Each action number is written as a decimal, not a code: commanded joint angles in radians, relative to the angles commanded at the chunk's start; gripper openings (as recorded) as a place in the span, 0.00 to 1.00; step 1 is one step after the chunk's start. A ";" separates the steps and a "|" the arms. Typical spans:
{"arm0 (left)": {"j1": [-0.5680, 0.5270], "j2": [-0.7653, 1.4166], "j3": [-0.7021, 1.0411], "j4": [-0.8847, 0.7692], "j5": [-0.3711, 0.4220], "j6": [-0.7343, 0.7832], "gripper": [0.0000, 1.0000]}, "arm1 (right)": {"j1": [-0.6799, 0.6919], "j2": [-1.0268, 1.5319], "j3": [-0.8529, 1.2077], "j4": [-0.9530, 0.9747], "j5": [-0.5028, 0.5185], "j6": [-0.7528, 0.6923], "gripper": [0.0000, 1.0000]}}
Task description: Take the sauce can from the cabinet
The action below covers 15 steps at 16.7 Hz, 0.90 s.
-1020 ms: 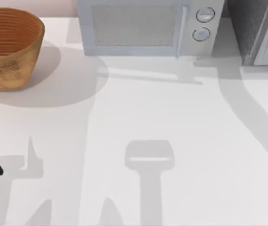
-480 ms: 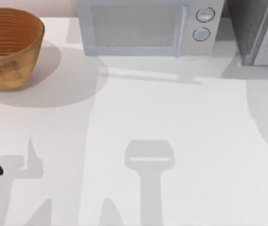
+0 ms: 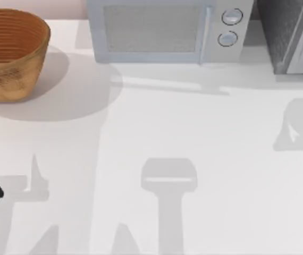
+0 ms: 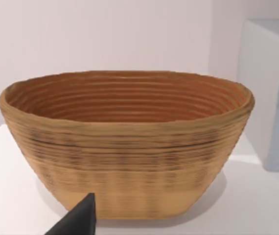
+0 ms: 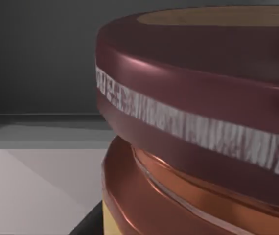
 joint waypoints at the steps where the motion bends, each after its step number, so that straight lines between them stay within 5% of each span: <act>1: 0.000 0.000 0.000 0.000 0.000 0.000 1.00 | -0.009 -0.064 -0.119 0.042 -0.008 0.005 0.00; 8: 0.000 0.000 0.000 0.000 0.000 0.000 1.00 | -0.036 -0.325 -0.838 0.197 -0.152 0.007 0.00; 15: 0.000 0.000 0.000 0.000 0.000 0.000 1.00 | -0.169 -0.525 -1.086 0.326 -0.190 0.016 0.00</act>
